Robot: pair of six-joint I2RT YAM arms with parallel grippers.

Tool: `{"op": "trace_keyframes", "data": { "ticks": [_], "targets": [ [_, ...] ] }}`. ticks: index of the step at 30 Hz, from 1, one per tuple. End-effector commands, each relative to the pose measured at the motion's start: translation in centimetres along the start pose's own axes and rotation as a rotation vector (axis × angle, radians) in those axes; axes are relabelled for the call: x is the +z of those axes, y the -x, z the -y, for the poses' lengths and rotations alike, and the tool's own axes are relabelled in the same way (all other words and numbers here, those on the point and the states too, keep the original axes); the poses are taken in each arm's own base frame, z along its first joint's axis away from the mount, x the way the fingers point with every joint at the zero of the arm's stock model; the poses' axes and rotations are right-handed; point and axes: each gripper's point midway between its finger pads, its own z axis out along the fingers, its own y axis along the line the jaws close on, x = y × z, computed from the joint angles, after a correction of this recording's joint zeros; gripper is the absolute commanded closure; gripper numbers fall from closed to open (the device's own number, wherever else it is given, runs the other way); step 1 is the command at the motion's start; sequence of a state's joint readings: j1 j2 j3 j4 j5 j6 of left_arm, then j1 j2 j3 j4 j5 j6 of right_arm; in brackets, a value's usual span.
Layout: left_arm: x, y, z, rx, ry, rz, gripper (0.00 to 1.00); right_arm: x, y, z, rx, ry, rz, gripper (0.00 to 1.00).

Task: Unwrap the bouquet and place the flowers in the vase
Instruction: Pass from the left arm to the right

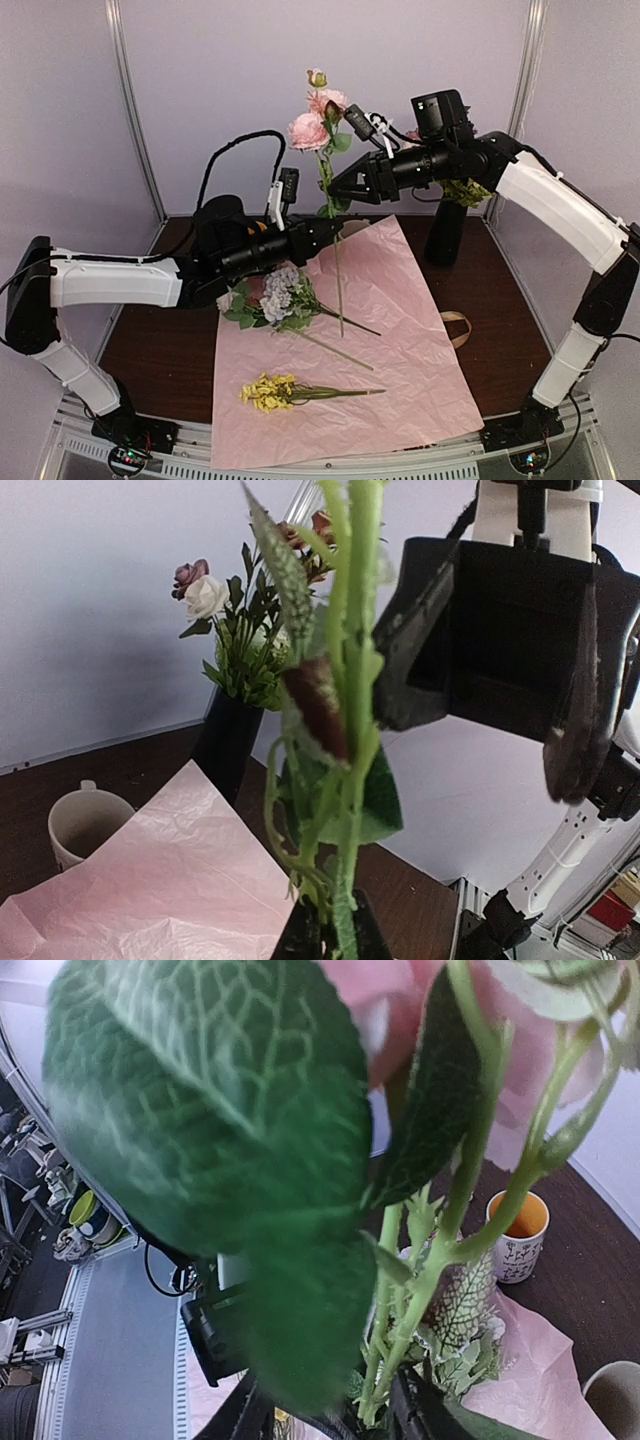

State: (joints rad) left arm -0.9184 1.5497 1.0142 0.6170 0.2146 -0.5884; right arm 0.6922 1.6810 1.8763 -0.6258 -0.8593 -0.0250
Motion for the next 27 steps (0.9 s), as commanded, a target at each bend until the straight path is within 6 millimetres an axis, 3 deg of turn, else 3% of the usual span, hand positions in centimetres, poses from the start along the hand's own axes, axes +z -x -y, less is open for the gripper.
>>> {"op": "trace_keyframes", "data": {
  "ticks": [1,7,11,17,20,26,27],
  "targets": [
    [0.7,1.1,1.8,0.029,-0.071,0.016,1.00,0.5,0.2,0.0,0.011,-0.013,-0.001,0.61],
    [1.4,0.8,2.3,0.027,-0.090,-0.007,1.00,1.0,0.2,0.5,0.015,-0.020,-0.001,0.72],
    [1.6,0.7,2.1,0.024,-0.085,-0.015,1.00,1.0,0.3,0.7,0.016,-0.027,0.000,0.84],
    [1.5,0.6,1.9,0.023,-0.072,-0.017,1.00,1.1,-0.4,3.1,0.042,-0.155,-0.035,0.73],
    [1.5,0.5,1.8,0.017,-0.067,-0.022,1.00,1.2,-0.4,2.9,0.040,-0.144,-0.036,0.70],
    [1.5,0.7,1.6,0.010,-0.048,-0.022,1.00,1.2,-0.2,2.2,0.042,-0.101,-0.031,0.98],
    [1.5,0.6,1.3,0.005,-0.031,-0.026,0.92,1.0,-0.1,2.0,0.040,-0.093,-0.026,1.00]
  ]
}}
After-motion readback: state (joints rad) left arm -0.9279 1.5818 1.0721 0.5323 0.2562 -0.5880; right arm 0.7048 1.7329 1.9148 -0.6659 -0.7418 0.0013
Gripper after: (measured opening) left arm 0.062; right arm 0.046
